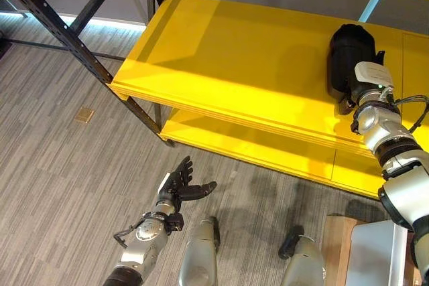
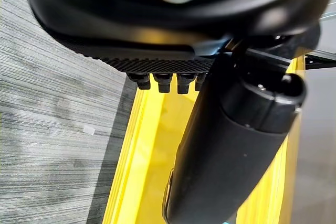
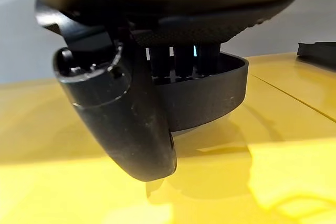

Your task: Move parts from the plastic box to the shelf.

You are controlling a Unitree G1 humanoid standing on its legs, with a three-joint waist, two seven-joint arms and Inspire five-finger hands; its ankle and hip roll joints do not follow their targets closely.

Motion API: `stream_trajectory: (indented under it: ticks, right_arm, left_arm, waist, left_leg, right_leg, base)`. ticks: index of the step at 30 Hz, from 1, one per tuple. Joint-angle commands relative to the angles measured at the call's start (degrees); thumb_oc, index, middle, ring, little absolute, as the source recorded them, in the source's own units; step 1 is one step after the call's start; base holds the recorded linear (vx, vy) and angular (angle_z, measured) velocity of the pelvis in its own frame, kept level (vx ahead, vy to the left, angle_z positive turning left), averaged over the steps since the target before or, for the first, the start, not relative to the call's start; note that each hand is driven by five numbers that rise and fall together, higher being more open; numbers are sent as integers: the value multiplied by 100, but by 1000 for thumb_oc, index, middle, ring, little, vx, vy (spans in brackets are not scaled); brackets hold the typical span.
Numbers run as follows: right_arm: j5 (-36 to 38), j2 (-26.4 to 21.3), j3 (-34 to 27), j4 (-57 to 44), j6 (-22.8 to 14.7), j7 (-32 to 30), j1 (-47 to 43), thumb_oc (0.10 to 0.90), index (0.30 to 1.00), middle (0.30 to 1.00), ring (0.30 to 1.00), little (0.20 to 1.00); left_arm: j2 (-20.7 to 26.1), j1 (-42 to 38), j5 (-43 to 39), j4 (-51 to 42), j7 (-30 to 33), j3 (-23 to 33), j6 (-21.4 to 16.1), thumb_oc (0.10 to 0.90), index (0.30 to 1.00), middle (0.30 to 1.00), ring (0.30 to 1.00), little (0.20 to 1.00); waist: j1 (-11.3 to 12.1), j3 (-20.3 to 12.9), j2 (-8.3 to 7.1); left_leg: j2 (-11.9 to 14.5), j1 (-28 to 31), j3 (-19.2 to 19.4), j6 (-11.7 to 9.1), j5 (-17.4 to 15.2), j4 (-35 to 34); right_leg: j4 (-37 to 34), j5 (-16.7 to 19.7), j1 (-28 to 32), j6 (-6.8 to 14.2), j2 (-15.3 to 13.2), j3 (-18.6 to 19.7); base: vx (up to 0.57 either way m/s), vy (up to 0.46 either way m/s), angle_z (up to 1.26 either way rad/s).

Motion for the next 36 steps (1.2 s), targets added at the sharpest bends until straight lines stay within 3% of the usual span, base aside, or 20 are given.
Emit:
stream_trajectory:
  ticks: [1, 2, 3, 15, 36]
  right_arm:
    - [-69, -458, 65, 157, 112, -307, -750, 400, 300, 300, 300, 300]
    - [-69, -458, 65, 157, 112, -307, -750, 400, 300, 300, 300, 300]
    - [-40, -436, 79, 172, 114, -223, -752, 900, 1000, 1000, 1000, 1000]
    - [317, -291, 17, -157, -26, -104, -727, 900, 1000, 1000, 1000, 1000]
    - [709, -501, 17, -1687, -168, 358, -504, 900, 1000, 1000, 1000, 1000]
  left_arm:
    - [423, -183, -176, -816, -108, -34, -576, 900, 1000, 1000, 1000, 1000]
    - [423, -183, -176, -817, -108, -34, -576, 900, 1000, 1000, 1000, 1000]
    - [426, -191, -161, -799, -115, -30, -577, 900, 1000, 1000, 1000, 1000]
    - [460, -207, -158, -713, -153, 30, -567, 900, 1000, 1000, 1000, 1000]
    - [521, -175, -177, -530, -182, 319, -469, 900, 1000, 1000, 1000, 1000]
  waist:
    - [149, -154, 101]
    - [149, -154, 100]
    - [139, -135, 102]
    - [93, -87, 34]
    - [-137, -135, -359]
  left_leg:
    - [166, 57, -314, -188, 165, -225]
    - [166, 56, -314, -188, 165, -224]
    - [167, 51, -318, -191, 168, -223]
    - [205, 82, -315, -202, 205, -294]
    - [401, 256, -216, -276, 137, -310]
  right_leg:
    - [395, -334, 174, 276, 15, 507]
    - [395, -334, 173, 276, 15, 507]
    - [411, -335, 157, 272, 9, 511]
    - [291, -252, 168, 290, 59, 514]
    - [132, -158, 315, 317, 169, 560]
  base:
    - [0, 0, 0]
    - [0, 0, 0]
    - [0, 0, 0]
    - [0, 0, 0]
    - [-1, 1, -2]
